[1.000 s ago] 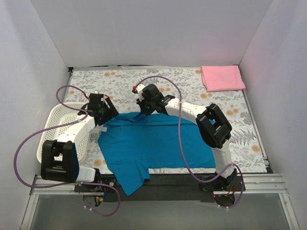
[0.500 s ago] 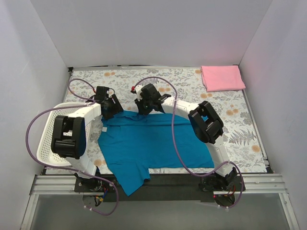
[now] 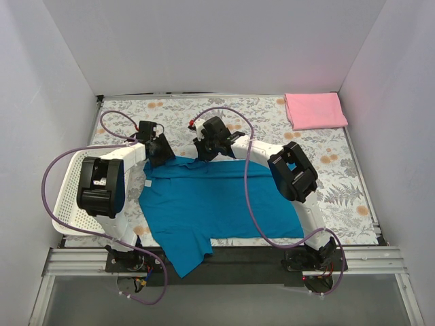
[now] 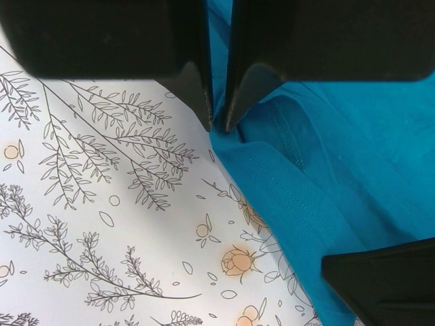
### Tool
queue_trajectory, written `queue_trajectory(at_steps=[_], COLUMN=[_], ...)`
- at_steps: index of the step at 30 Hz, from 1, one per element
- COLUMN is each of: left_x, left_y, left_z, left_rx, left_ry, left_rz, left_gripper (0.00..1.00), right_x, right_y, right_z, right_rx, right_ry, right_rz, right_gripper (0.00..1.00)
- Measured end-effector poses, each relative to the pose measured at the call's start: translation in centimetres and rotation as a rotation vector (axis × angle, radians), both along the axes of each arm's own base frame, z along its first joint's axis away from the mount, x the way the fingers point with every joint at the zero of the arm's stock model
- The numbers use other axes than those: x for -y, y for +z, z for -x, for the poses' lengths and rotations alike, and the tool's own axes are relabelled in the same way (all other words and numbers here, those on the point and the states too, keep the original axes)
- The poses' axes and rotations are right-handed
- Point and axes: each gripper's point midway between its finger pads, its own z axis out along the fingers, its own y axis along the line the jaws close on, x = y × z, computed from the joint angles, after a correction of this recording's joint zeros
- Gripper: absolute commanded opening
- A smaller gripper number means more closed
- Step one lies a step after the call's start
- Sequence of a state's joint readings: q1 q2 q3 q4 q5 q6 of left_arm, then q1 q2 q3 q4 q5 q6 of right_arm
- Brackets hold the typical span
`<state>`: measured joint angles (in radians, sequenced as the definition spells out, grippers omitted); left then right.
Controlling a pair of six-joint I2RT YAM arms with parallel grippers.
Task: Fold and stack the t-shirts
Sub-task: Fold the tshirt
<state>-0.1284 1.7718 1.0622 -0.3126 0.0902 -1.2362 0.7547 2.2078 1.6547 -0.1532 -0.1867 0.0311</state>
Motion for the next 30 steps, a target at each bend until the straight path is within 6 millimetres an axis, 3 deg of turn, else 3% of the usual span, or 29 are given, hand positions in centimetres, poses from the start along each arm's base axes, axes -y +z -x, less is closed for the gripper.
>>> queue_trajectory(at_steps=[4, 21, 30], left_x=[0.0, 0.0, -0.4], left_y=[-0.2, -0.4, -0.6], left_z=[0.1, 1.1, 1.4], left_rx=[-0.008, -0.046, -0.059], left_ry=[0.005, 0.006, 0.009], left_rz=[0.003, 0.002, -0.017], left_gripper=[0.40, 0.37, 0.10], right_x=[0.0, -0.2, -0.5], right_y=[0.0, -0.3, 0.2], right_z=[0.1, 0.6, 1.9], right_rx=[-0.003, -0.021, 0.021], right_ry=[0.002, 0.015, 0.092], right_rz=[-0.001, -0.017, -0.006], right_gripper=[0.18, 0.29, 0.37])
